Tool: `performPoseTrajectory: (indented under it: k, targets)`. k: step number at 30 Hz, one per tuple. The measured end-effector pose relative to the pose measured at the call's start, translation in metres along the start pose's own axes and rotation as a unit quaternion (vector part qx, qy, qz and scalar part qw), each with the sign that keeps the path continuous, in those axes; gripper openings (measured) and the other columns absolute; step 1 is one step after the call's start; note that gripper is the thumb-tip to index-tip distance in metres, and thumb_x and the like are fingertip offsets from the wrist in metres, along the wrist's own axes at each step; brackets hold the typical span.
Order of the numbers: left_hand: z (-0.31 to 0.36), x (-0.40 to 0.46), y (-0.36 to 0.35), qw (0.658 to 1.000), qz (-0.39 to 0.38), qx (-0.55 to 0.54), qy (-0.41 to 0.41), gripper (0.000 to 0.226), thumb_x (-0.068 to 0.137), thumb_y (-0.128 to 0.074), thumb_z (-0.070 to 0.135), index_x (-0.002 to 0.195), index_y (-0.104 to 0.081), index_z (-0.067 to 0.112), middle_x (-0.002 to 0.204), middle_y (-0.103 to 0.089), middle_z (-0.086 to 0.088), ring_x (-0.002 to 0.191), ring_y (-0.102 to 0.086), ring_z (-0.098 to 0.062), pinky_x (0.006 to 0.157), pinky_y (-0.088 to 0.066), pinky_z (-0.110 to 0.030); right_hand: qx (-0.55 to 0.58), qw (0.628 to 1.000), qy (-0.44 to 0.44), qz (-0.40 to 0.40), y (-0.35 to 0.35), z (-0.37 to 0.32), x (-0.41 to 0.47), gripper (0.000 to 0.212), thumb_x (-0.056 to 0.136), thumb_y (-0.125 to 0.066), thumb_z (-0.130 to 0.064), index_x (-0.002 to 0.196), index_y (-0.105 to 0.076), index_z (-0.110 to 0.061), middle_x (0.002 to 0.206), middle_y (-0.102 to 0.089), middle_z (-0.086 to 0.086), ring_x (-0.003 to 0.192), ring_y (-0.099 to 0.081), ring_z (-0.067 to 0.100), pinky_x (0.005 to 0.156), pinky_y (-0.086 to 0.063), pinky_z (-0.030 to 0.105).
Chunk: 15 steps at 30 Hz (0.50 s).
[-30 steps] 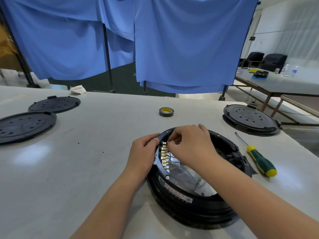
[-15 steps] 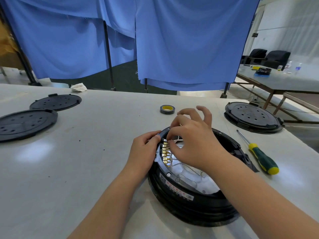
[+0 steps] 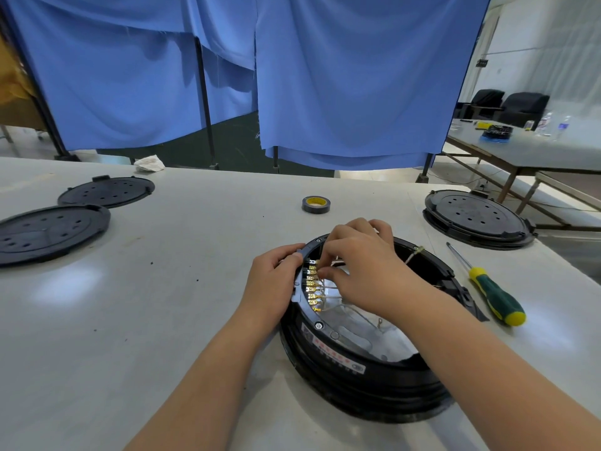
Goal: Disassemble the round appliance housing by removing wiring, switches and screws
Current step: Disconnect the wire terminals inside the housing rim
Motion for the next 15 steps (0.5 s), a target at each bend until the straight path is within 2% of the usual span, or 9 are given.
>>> performPoseTrajectory:
  k: [4, 9, 13, 15]
  targets:
    - [0.000, 0.001, 0.000, 1.000, 0.008, -0.001, 0.004, 0.055, 0.091, -0.049, 0.000, 0.061, -0.075, 0.039, 0.069, -0.074, 0.013, 0.063, -0.068, 0.000, 0.053, -0.049, -0.013, 0.003, 1.000, -0.005, -0.006, 0.001, 0.001, 0.001, 0.011, 0.089, -0.059, -0.036, 0.093, -0.068, -0.031, 0.104, -0.056, -0.013, 0.115, -0.038, 0.013, 0.098, -0.006, 0.029]
    - [-0.001, 0.000, 0.000, 1.000, 0.013, -0.003, 0.011, 0.052, 0.090, -0.049, -0.001, 0.062, -0.076, 0.033, 0.069, -0.074, 0.010, 0.063, -0.068, -0.001, 0.052, -0.050, -0.013, 0.002, 1.000, 0.001, -0.004, 0.001, -0.002, -0.003, 0.006, 0.085, -0.059, -0.031, 0.081, -0.062, -0.028, 0.095, -0.052, -0.011, 0.111, -0.041, 0.015, 0.102, -0.007, 0.029]
    - [0.000, 0.000, -0.001, 1.000, 0.023, -0.005, 0.021, 0.043, 0.090, -0.049, -0.001, 0.070, -0.073, 0.029, 0.068, -0.074, 0.012, 0.061, -0.068, 0.000, 0.050, -0.048, -0.012, 0.016, 0.999, -0.030, -0.006, 0.005, 0.006, -0.004, 0.011, 0.085, -0.059, -0.027, 0.077, -0.052, -0.030, 0.101, -0.054, -0.009, 0.111, -0.042, 0.015, 0.103, -0.011, 0.030]
    - [0.001, 0.000, -0.001, 0.999, 0.027, -0.007, 0.023, 0.045, 0.090, -0.049, -0.001, 0.068, -0.073, 0.029, 0.067, -0.073, 0.012, 0.060, -0.068, 0.000, 0.049, -0.048, -0.012, 0.030, 0.998, -0.050, 0.003, 0.006, 0.010, -0.003, 0.011, 0.087, -0.059, -0.028, 0.079, -0.052, -0.032, 0.101, -0.054, -0.010, 0.109, -0.044, 0.014, 0.103, -0.014, 0.032]
Point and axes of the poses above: each hand's wrist, its own x-axis towards the middle knuckle, its own y-axis out of the back of the hand, z = x × y, the point moved 2 cm from there along x, towards the middle knuckle
